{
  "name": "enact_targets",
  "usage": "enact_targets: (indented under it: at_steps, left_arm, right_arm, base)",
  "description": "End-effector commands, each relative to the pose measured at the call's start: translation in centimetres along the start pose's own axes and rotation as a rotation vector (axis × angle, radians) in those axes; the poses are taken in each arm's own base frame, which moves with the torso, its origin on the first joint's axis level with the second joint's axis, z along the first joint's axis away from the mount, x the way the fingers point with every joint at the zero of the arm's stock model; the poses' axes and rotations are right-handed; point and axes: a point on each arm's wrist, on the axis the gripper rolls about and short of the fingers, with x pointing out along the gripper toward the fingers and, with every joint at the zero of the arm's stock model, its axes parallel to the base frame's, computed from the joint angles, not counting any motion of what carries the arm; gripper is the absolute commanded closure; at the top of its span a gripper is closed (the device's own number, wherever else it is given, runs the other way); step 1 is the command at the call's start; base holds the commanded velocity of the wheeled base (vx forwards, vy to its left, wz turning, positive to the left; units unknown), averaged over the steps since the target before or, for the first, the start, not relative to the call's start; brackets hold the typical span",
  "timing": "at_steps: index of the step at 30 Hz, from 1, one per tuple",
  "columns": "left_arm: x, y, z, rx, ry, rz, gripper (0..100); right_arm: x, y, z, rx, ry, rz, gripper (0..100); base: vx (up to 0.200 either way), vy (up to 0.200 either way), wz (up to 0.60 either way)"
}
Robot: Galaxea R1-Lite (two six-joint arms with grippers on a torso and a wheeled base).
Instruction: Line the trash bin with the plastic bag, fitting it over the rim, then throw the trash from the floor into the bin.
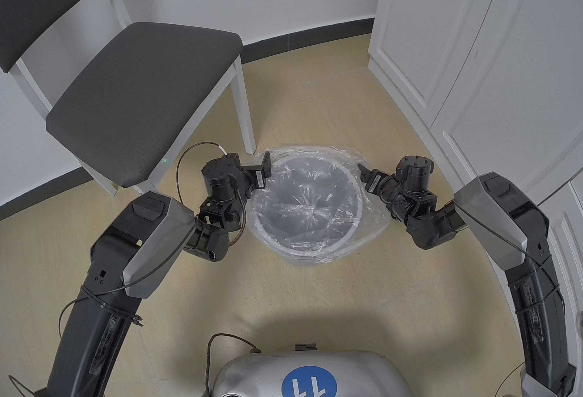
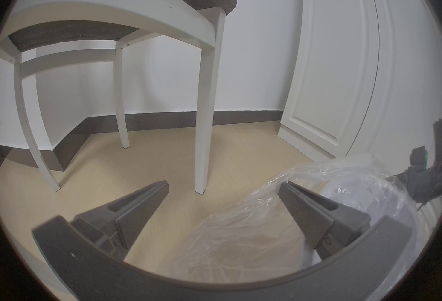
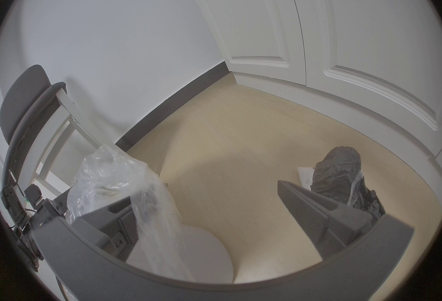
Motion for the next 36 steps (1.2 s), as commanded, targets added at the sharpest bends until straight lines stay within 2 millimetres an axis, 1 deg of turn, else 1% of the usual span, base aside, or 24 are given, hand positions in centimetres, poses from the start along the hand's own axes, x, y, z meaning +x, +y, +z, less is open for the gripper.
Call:
enact_targets:
  at_steps: [1, 10, 16, 20, 22, 25, 28, 33, 36]
  left_arm:
    - [-1.4, -0.5, 0.8, 0.005, 0.027, -0.012, 0]
    - [-3.2, -1.5, 1.8, -0.022, 0.070, -0.037, 0]
    - [-3.7, -1.6, 2.5, -0.022, 0.064, -0.040, 0]
    - [-4.1, -1.2, 3.1, -0.021, 0.072, -0.035, 0]
    - [-4.1, -1.1, 3.2, -0.019, 0.074, -0.038, 0]
    - [-3.9, -0.6, 2.8, -0.014, 0.088, -0.031, 0]
    - [-3.7, -0.4, 2.2, -0.010, 0.101, -0.025, 0]
    - [-2.5, -0.1, 1.4, -0.016, 0.081, -0.016, 0]
    - [-1.8, -0.1, 0.7, -0.018, 0.081, -0.013, 0]
  right_arm:
    - [-0.8, 0.3, 0.8, 0.001, -0.008, 0.005, 0]
    - [-1.5, 0.3, 1.8, -0.001, -0.009, 0.001, 0]
    - [-1.6, 0.2, 1.6, -0.004, -0.002, -0.001, 0]
    - [-1.7, 0.2, 1.8, -0.006, 0.008, 0.002, 0]
    - [-1.6, 0.1, 2.1, -0.007, 0.008, -0.002, 0]
    - [-1.4, 0.1, 2.3, -0.008, 0.011, -0.005, 0]
    - [-0.9, 0.0, 2.0, -0.009, 0.022, -0.010, 0]
    - [0.2, 0.0, 1.5, -0.009, 0.038, -0.019, 0]
    - [0.9, -0.7, 1.3, -0.008, 0.047, -0.036, 0]
  base:
    - [0.000, 0.000, 0.00]
    - [0.000, 0.000, 0.00]
    - [0.000, 0.000, 0.00]
    - [0.000, 0.000, 0.00]
    - [0.000, 0.000, 0.00]
    - [0.000, 0.000, 0.00]
    - [0.000, 0.000, 0.00]
    - [0.000, 0.000, 0.00]
    - [0.000, 0.000, 0.00]
